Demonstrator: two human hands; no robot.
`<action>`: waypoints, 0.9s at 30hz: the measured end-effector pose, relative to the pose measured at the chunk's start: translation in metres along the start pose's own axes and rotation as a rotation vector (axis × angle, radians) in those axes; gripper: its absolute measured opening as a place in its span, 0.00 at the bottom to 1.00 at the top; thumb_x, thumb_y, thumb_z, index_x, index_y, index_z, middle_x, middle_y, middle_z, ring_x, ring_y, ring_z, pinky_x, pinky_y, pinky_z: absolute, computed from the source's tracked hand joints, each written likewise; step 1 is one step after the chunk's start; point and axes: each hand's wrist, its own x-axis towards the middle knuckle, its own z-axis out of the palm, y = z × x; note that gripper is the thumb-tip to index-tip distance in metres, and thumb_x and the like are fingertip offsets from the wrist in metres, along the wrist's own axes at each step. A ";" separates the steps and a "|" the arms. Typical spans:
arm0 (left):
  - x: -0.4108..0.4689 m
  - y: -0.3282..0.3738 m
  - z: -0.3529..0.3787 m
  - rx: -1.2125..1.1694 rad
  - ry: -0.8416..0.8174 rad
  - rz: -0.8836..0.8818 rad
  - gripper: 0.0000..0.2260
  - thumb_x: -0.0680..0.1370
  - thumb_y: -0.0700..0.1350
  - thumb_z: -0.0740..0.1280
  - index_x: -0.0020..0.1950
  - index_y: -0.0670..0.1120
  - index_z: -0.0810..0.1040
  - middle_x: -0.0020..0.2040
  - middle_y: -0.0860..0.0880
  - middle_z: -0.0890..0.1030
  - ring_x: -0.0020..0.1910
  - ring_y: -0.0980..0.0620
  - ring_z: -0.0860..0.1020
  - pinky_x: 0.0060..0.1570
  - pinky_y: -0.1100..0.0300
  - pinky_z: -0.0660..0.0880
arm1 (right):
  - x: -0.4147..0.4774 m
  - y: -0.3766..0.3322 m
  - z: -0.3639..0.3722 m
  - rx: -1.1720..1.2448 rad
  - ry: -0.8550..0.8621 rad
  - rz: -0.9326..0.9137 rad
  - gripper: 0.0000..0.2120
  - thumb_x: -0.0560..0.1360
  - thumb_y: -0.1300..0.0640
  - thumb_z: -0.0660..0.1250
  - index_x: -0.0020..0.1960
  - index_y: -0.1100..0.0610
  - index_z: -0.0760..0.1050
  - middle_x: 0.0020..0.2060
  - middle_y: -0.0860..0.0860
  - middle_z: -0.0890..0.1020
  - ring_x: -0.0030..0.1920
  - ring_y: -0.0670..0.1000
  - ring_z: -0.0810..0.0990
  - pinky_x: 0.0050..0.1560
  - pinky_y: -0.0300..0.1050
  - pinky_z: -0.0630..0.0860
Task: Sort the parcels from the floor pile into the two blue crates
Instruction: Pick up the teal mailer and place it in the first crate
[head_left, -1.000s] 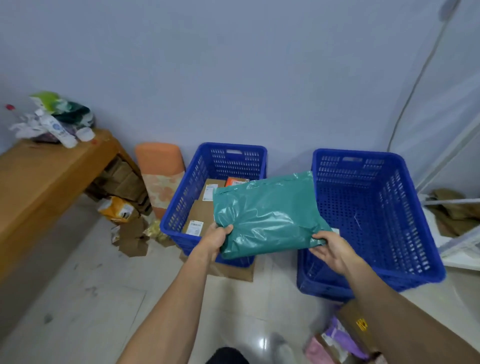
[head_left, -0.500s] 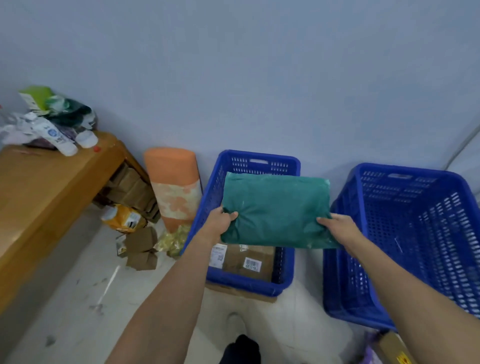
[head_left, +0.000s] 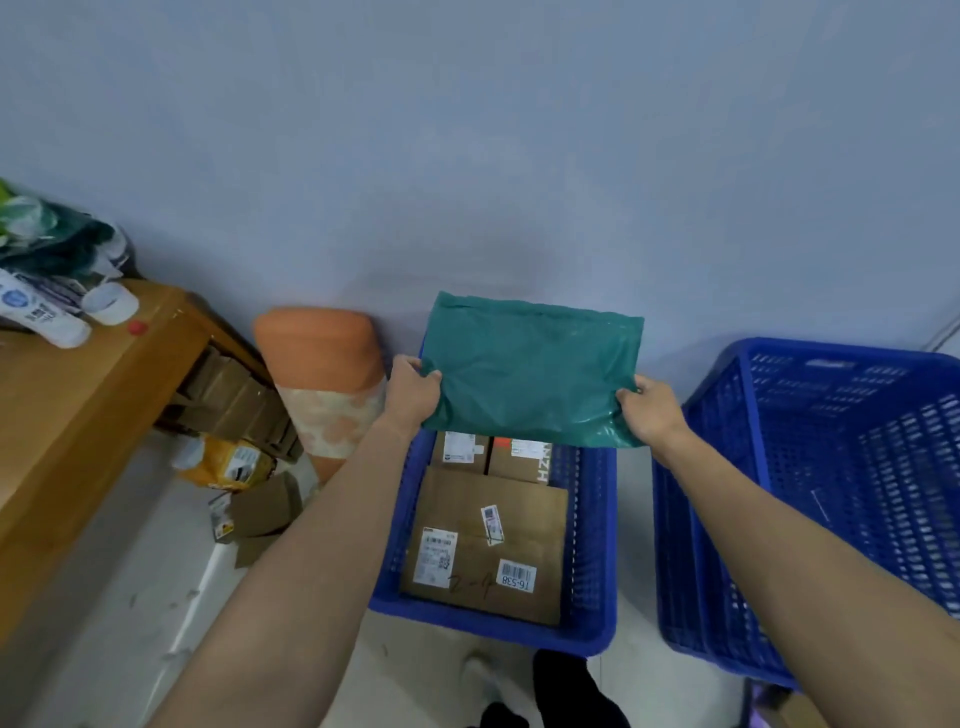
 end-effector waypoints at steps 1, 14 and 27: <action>0.004 -0.001 0.003 0.006 0.002 0.003 0.10 0.80 0.40 0.66 0.57 0.42 0.68 0.54 0.44 0.76 0.54 0.47 0.77 0.52 0.52 0.77 | 0.012 0.000 0.003 -0.005 -0.025 -0.004 0.15 0.78 0.63 0.58 0.56 0.55 0.81 0.49 0.54 0.85 0.49 0.57 0.84 0.56 0.57 0.81; 0.071 -0.064 0.053 0.102 -0.175 -0.264 0.10 0.80 0.37 0.66 0.61 0.43 0.72 0.53 0.44 0.80 0.48 0.46 0.80 0.48 0.54 0.78 | 0.098 0.053 0.049 -0.083 -0.129 0.195 0.24 0.72 0.57 0.56 0.66 0.50 0.76 0.55 0.53 0.83 0.49 0.56 0.83 0.52 0.56 0.82; 0.193 -0.136 0.113 -0.060 -0.211 -0.310 0.08 0.81 0.40 0.66 0.60 0.39 0.76 0.57 0.43 0.81 0.48 0.47 0.80 0.49 0.54 0.77 | 0.204 0.106 0.126 0.124 -0.050 0.386 0.15 0.79 0.64 0.57 0.63 0.62 0.75 0.51 0.60 0.83 0.49 0.61 0.82 0.52 0.62 0.81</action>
